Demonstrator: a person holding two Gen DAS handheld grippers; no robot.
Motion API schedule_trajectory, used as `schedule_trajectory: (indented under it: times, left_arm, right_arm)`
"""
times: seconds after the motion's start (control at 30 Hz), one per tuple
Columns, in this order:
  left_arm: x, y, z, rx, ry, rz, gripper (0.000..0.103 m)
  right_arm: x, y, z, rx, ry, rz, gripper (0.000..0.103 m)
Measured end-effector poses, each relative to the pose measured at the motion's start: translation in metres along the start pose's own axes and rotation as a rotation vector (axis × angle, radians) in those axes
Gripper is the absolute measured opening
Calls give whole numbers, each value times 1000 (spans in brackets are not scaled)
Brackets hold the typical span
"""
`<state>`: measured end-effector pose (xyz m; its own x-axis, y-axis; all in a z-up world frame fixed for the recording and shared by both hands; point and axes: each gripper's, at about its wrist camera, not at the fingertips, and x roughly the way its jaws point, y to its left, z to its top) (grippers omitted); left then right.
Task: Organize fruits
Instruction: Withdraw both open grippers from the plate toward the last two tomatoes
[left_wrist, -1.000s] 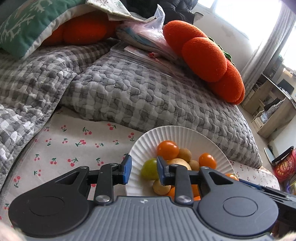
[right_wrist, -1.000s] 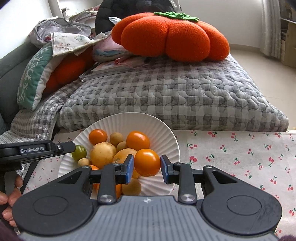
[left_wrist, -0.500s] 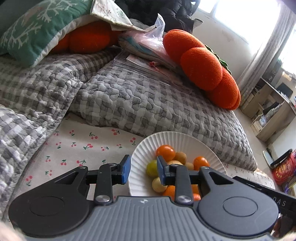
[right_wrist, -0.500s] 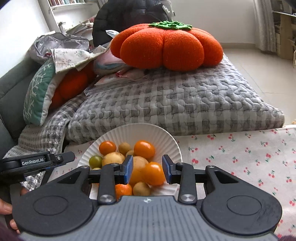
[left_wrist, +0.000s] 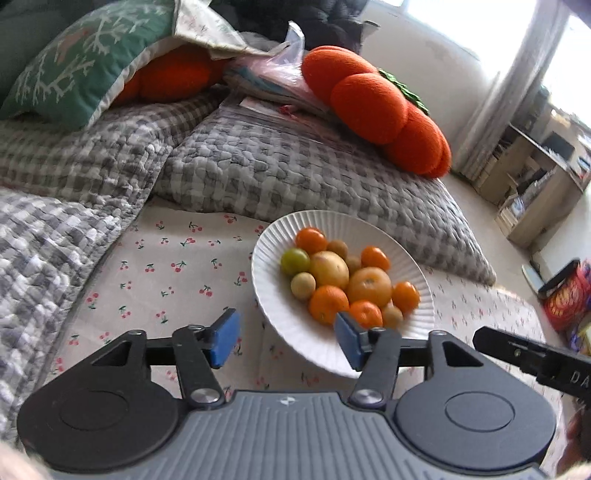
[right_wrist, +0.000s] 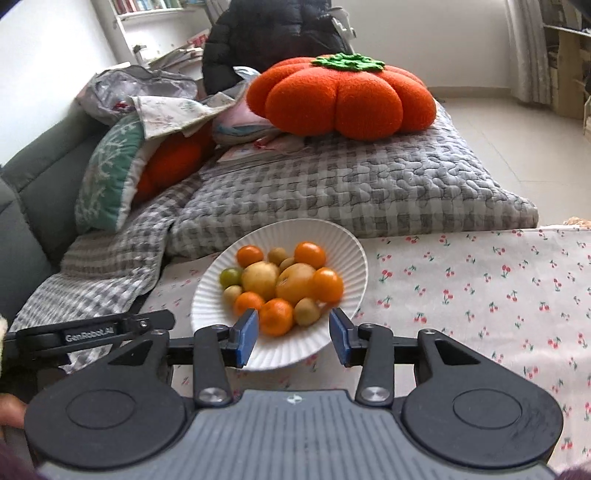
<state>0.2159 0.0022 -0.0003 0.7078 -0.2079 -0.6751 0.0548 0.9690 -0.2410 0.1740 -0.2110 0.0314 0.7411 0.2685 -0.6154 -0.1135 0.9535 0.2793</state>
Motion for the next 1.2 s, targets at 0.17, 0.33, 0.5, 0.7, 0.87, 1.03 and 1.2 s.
schedule_trajectory:
  times: [0.17,0.33,0.5,0.7,0.87,1.03,1.2]
  left_arm:
    - [-23,-6,-18,44,-25,33,69]
    - [-35,-11,-31,52,-23,15,76]
    - [-41,-17,-46,89,-27,25,81]
    - [-43,-12,-59,77,4,21,81]
    - [-45,-19,-72,105,29,25,81]
    - [-38,-18,-77,113,63,49,81]
    - [-34,-19,-81,122,77,55,81]
  right_arm:
    - [-25,13,-17,-42,-11,53,44]
    - [-40,25,-32,-71,2,80,52]
    - [-51,31,-47,-98,19,97,55]
    - [-58,33,-63,-121,44,106,58]
    - [-60,43,-75,-185,60,101,58]
    - [-54,52,-84,-238,92,94,58]
    - [-43,61,-93,-289,136,63,58]
